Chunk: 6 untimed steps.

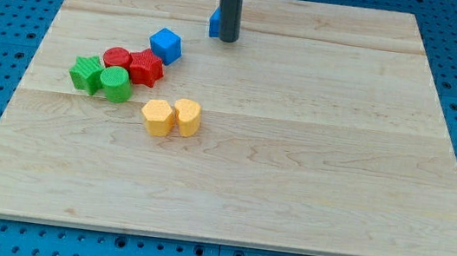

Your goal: Move the blue cube to the top left of the board

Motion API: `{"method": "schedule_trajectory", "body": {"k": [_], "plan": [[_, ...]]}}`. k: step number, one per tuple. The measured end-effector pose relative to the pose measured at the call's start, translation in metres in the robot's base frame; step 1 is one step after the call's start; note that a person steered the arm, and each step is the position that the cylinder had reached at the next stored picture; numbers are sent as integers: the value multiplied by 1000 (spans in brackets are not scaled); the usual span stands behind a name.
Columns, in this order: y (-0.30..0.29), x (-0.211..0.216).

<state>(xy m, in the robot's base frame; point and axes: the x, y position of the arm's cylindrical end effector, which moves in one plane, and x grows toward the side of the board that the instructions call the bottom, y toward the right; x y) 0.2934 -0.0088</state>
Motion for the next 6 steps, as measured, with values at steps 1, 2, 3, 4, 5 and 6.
{"method": "schedule_trajectory", "body": {"k": [1,2,3,4,5,6], "plan": [[13,8],[11,46],[-22,59],[-60,59],[-67,59],[-67,59]]}}
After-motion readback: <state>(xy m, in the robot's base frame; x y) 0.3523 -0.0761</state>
